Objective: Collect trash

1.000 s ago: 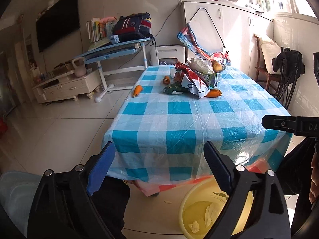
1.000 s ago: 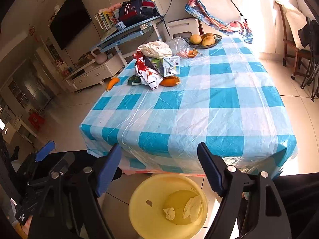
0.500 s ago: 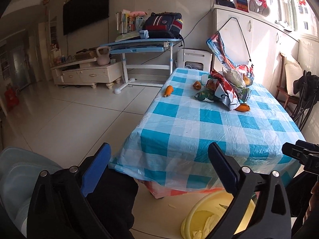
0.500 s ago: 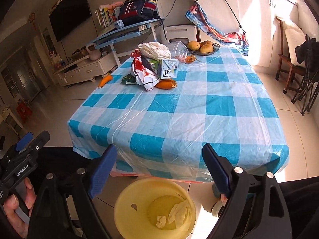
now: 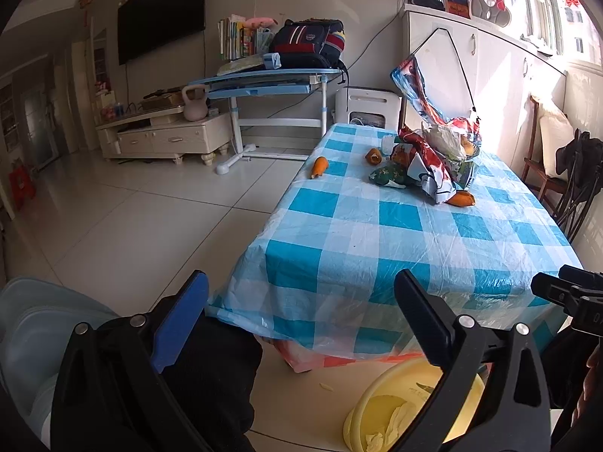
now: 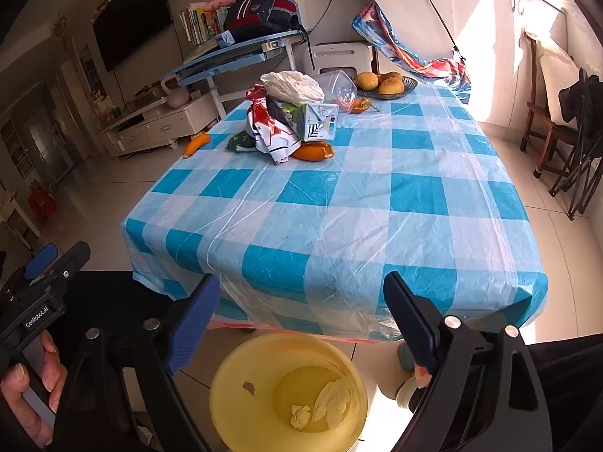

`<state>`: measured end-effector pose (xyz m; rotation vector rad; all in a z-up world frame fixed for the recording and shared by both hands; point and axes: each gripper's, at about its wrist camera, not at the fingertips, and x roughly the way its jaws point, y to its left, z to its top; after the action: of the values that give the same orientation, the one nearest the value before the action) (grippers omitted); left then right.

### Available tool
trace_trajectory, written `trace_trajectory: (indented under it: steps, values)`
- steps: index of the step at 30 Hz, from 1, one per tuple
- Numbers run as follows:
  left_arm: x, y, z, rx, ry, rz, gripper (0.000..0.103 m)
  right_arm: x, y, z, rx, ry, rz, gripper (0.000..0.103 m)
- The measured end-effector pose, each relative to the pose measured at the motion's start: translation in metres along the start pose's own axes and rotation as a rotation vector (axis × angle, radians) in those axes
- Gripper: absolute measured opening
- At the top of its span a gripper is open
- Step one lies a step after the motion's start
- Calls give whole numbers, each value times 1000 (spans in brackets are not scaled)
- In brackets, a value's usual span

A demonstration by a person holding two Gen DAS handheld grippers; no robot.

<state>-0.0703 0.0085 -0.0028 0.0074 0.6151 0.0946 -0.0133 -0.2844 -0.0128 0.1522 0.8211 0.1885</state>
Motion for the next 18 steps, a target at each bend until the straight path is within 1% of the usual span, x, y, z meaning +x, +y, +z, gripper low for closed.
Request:
trace_trajectory:
  steps: [18]
  values:
    - [1,0,-1,0,4,0,96,1,1,-1,-3,4,1,85]
